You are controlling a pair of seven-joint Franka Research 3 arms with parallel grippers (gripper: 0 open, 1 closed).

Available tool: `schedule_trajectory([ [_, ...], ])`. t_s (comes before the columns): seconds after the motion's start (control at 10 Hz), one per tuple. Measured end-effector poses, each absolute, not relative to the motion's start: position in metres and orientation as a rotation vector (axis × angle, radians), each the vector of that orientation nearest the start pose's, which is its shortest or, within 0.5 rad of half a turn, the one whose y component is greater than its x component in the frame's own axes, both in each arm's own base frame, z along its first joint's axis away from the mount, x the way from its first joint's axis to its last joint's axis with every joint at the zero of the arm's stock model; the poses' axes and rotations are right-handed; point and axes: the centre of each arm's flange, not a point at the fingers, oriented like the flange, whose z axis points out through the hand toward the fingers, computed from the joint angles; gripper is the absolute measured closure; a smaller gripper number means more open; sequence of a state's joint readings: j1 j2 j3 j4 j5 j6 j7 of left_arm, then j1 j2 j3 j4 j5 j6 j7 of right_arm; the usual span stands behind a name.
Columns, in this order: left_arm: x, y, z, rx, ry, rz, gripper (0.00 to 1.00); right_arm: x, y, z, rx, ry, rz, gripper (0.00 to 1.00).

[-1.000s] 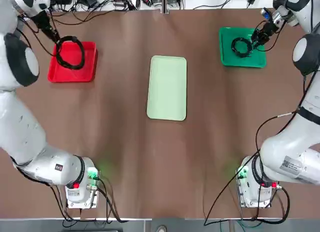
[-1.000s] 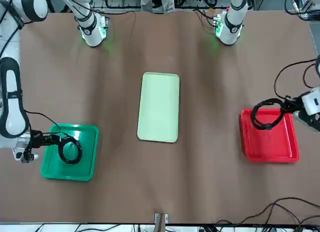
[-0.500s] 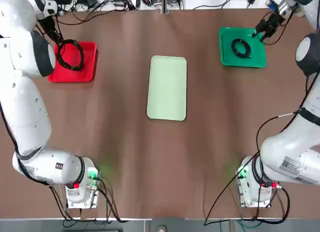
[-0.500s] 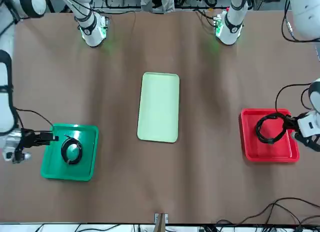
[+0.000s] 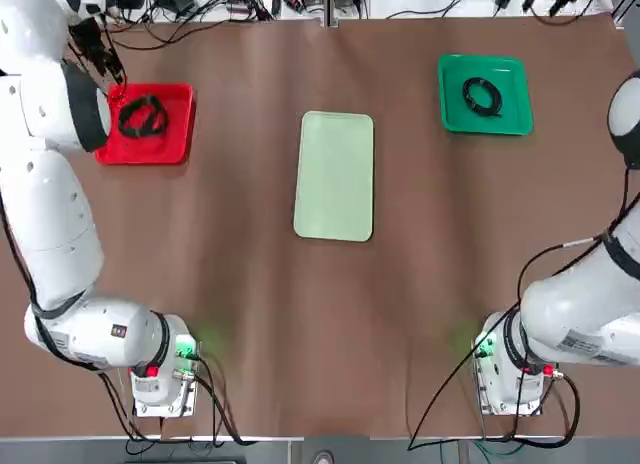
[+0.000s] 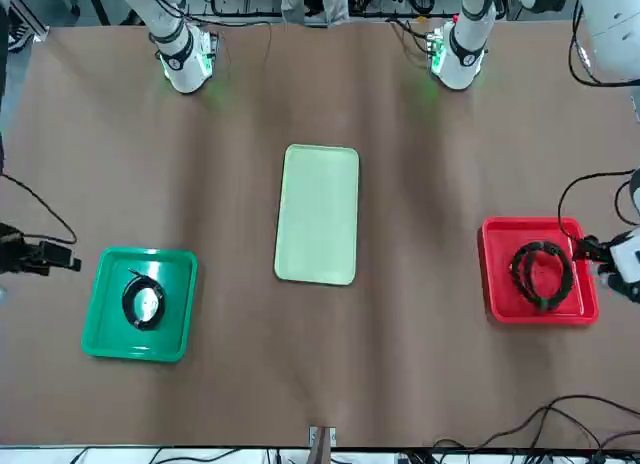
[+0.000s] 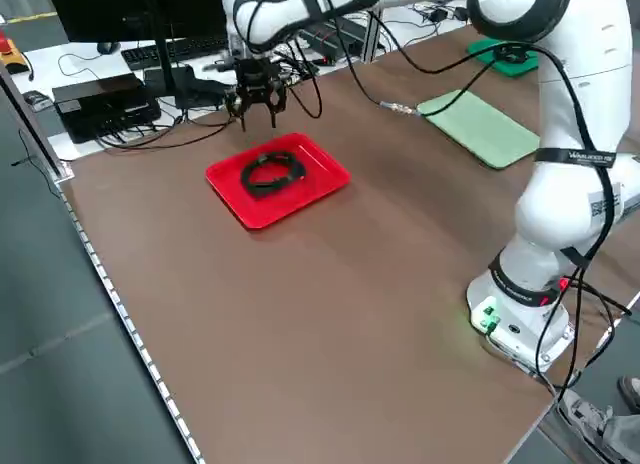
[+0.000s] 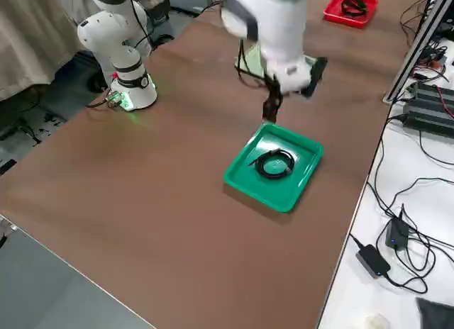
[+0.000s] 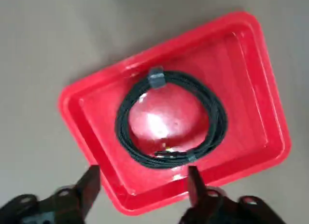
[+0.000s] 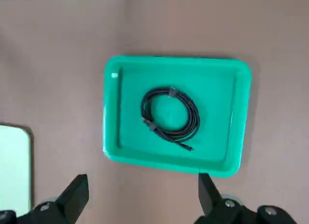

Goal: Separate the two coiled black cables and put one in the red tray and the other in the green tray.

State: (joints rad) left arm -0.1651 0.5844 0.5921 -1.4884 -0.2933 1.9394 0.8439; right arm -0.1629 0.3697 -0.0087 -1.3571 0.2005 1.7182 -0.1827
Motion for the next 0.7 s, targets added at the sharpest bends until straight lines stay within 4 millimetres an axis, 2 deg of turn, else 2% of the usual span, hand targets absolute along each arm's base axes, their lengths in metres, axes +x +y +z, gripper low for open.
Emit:
schedule_trajectory([
  [0.1, 0.666, 0.195, 0.4, -3.082, 0.492, -0.002, 0.0, 0.653, -0.075, 0.547, -2.955, 0.111, -0.06, 0.0],
  [0.3, 0.666, 0.154, 0.467, -3.109, 0.325, -0.149, 0.0, 0.632, -0.03, 0.597, -2.976, 0.267, -0.095, 0.0],
  [0.5, 0.646, 0.087, 0.526, -3.142, 0.127, -0.142, 0.0, 0.616, 0.019, 0.623, -3.034, 0.357, -0.133, 0.0],
  [0.6, 0.631, 0.054, 0.553, -3.153, 0.078, -0.119, 0.0, 0.606, 0.031, 0.628, -3.044, 0.346, -0.144, 0.01],
  [0.7, 0.614, 0.03, 0.578, -3.172, 0.053, -0.095, 0.0, 0.597, 0.033, 0.631, -3.045, 0.325, -0.166, 0.01],
])
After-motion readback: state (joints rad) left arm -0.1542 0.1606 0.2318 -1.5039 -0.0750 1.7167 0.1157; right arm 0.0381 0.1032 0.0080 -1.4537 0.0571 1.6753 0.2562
